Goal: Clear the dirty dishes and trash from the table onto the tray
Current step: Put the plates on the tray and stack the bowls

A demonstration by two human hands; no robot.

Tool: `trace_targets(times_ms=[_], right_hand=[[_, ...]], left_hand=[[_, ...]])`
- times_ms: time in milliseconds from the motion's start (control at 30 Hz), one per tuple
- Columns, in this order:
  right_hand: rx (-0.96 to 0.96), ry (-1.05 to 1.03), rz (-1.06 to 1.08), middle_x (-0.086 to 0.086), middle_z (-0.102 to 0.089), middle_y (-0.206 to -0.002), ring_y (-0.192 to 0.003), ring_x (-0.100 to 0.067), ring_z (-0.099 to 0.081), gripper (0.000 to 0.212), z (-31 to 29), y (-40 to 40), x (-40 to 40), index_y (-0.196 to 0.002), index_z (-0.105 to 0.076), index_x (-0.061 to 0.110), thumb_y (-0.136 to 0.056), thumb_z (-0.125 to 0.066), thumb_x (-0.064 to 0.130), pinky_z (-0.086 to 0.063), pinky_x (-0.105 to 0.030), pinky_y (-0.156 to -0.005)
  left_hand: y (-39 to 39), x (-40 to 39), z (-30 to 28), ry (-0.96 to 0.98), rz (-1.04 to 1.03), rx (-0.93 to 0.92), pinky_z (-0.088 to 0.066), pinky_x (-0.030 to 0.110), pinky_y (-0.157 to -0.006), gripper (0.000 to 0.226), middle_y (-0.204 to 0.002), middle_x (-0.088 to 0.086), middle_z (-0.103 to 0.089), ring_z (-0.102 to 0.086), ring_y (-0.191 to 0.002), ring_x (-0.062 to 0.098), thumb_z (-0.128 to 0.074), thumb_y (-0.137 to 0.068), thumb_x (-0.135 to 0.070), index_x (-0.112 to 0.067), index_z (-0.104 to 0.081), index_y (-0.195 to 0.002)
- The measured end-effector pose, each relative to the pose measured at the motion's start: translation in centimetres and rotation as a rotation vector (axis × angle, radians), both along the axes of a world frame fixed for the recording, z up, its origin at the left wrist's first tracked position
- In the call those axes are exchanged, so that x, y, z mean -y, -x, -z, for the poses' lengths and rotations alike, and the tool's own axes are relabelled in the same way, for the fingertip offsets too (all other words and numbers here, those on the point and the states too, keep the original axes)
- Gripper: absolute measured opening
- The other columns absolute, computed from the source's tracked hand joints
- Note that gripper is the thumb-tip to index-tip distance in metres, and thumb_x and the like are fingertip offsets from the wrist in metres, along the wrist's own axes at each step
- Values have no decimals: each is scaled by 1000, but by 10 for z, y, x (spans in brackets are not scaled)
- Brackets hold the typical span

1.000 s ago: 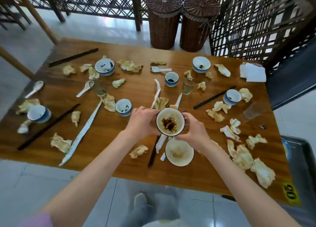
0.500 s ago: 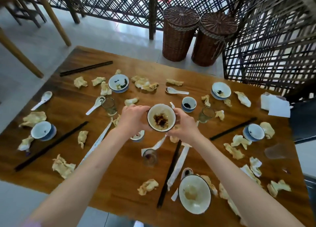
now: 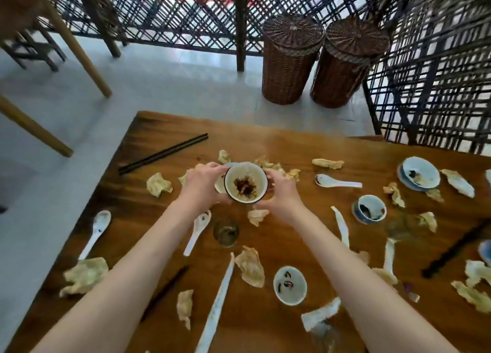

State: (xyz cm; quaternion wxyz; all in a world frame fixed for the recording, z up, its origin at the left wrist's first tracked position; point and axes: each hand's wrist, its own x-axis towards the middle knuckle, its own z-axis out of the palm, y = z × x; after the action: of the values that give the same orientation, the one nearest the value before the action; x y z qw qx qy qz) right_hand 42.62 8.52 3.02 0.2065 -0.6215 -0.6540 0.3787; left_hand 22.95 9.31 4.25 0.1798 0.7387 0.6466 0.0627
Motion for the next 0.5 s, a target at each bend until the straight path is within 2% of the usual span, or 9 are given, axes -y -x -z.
trace_targets(times_ms=[100,200,333,500], right_hand=[[27,17,39,1,-61,-117,-108,-15,-55,80,14,20,-15,-125,-51,19,-55,-89,14,-49,-32,-91],[36,19,78,2,-59,-119,-105,-8,-49,82,23,32,-22,-127,-48,21,-56,-88,14,-43,-25,-89],[60,59,61,1,-57,-122,-112,-16,-51,81,29,41,-27,-128,-46,21,-58,-87,15,-42,-28,-90],[76,93,78,2,-57,-121,-112,-16,-51,83,34,47,-32,-126,-43,23,-57,-88,16,-43,-28,-89]], left_hand=[[16,-19,15,35,-13,68,-40,40,-96,75,-131,-4,-54,-49,-116,21,-84,-62,-37,-28,-52,-130],[28,-29,27,67,-16,136,-43,37,-94,76,-129,-4,-55,-52,-115,20,-85,-60,-32,-27,-53,-129],[37,-35,34,102,-17,207,-45,35,-90,76,-124,-1,-58,-55,-111,20,-86,-58,-25,-24,-54,-128],[40,-40,44,232,-47,258,-48,39,-92,87,-123,-5,-61,-56,-111,19,-87,-56,-21,-30,-46,-133]])
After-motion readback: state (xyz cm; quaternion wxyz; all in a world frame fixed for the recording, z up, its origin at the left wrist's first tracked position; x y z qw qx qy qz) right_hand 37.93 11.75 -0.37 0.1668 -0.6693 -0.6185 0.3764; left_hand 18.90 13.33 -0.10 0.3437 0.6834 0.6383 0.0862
